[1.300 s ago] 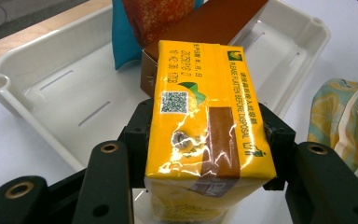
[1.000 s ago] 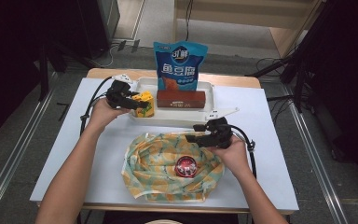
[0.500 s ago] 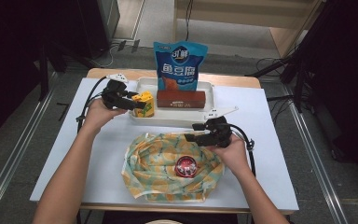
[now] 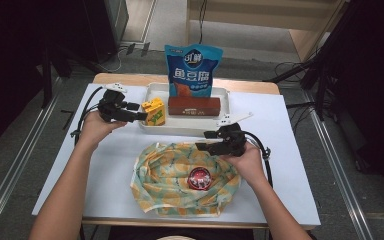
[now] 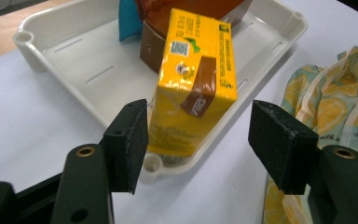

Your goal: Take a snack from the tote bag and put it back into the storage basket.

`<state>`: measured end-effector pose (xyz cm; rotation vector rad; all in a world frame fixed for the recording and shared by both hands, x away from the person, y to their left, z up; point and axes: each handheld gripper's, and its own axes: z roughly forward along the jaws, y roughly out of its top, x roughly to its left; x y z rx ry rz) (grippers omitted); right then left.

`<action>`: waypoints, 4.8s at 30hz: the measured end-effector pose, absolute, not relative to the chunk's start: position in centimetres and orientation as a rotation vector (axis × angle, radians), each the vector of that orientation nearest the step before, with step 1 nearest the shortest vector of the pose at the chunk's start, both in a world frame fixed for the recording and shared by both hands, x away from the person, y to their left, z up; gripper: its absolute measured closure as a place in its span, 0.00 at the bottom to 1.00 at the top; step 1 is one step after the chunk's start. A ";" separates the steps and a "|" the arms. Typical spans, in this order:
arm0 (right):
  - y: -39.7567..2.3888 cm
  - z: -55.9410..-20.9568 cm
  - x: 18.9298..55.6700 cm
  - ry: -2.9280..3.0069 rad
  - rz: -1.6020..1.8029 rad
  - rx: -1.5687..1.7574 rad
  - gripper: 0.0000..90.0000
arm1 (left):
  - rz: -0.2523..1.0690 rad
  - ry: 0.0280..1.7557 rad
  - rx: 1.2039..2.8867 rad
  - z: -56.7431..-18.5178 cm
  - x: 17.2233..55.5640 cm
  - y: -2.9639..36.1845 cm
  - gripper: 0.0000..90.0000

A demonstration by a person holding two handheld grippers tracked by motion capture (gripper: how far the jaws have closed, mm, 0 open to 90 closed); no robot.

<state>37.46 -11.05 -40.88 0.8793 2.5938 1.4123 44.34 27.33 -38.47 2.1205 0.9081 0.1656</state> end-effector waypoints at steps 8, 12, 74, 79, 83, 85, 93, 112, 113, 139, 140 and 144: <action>-10.8 -40.6 37.8 2.592 1.421 0.870 0.48 | 0.115 0.921 2.100 -39.0 43.1 27.9 0.77; -10.5 -40.6 37.8 2.597 1.412 0.863 0.47 | 0.105 0.914 2.135 -39.4 43.0 27.3 0.92; -10.7 -39.9 36.4 2.599 1.438 0.852 0.48 | 0.099 0.952 2.106 -41.3 44.1 27.0 0.95; -11.0 -39.8 35.7 2.608 1.432 0.840 0.48 | 0.050 0.947 2.095 -41.1 44.0 27.0 0.90; -11.1 -39.5 35.6 2.597 1.444 0.856 0.49 | 0.025 0.943 2.077 -40.7 43.8 26.8 0.86; -11.1 -39.5 35.6 2.602 1.447 0.861 0.49 | -0.002 0.946 2.062 -40.4 43.6 26.7 0.80; -11.3 -39.3 35.4 2.609 1.434 0.887 0.51 | -0.047 0.940 2.084 -40.4 43.1 26.3 0.63; -11.8 -39.3 34.3 2.612 1.445 0.880 0.52 | -0.063 0.906 2.094 -40.0 42.4 26.5 0.49; -11.8 -39.3 34.3 2.614 1.445 0.875 0.52 | -0.065 0.905 2.092 -40.0 42.4 26.5 0.49; -11.7 -40.5 32.0 2.633 1.462 0.855 0.52 | -0.058 0.903 2.064 -39.8 42.4 27.2 0.46; -11.8 -40.5 31.9 2.636 1.465 0.859 0.52 | -0.056 0.905 2.063 -39.8 42.4 27.2 0.46; -11.8 -40.7 31.5 2.654 1.459 0.883 0.50 | -0.060 0.902 2.060 -39.9 42.5 27.3 0.45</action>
